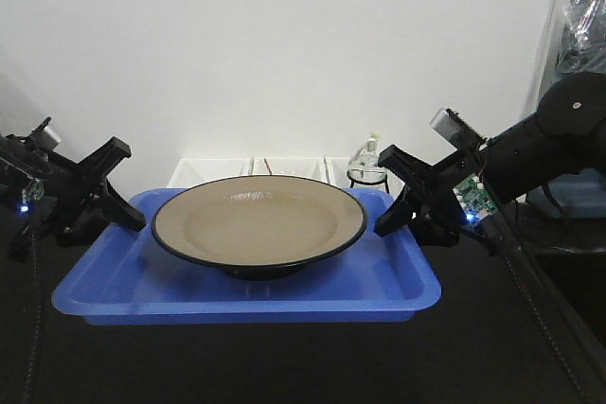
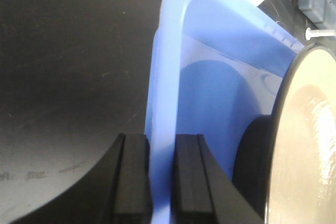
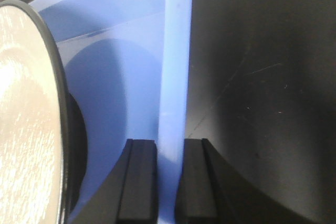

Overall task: Place disk in tray to left cabinet
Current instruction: 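Hold the lifted tray steady with both grippers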

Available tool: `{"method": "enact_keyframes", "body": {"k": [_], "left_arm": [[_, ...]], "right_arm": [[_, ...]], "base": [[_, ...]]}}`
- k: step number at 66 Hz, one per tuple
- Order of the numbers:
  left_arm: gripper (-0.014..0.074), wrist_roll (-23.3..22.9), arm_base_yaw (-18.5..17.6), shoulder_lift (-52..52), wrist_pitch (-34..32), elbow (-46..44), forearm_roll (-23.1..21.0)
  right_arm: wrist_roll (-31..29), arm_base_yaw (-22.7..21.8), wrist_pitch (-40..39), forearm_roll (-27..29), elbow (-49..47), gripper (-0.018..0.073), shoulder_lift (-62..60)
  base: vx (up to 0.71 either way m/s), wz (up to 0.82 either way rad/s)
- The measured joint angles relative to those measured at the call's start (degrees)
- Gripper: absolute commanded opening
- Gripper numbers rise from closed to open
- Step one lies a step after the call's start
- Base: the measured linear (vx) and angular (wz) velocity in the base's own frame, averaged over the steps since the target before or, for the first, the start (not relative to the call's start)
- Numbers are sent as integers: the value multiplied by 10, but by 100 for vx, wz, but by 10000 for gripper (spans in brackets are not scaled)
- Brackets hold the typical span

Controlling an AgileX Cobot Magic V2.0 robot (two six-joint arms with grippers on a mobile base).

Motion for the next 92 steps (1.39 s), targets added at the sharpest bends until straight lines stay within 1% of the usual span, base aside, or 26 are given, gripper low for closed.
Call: {"method": "enact_keyframes", "body": {"k": [12, 33, 92], "left_arm": [[0, 0, 0, 0, 1, 0, 2], [0, 0, 0, 0, 1, 0, 2], [0, 0, 0, 0, 1, 0, 2]], "right_arm": [[-9, 0, -1, 0, 0, -4, 0], [-9, 0, 12, 0, 0, -4, 0], [-9, 0, 14, -1, 0, -4, 0]], "base": [[0, 0], [0, 0], [-2, 2]]}}
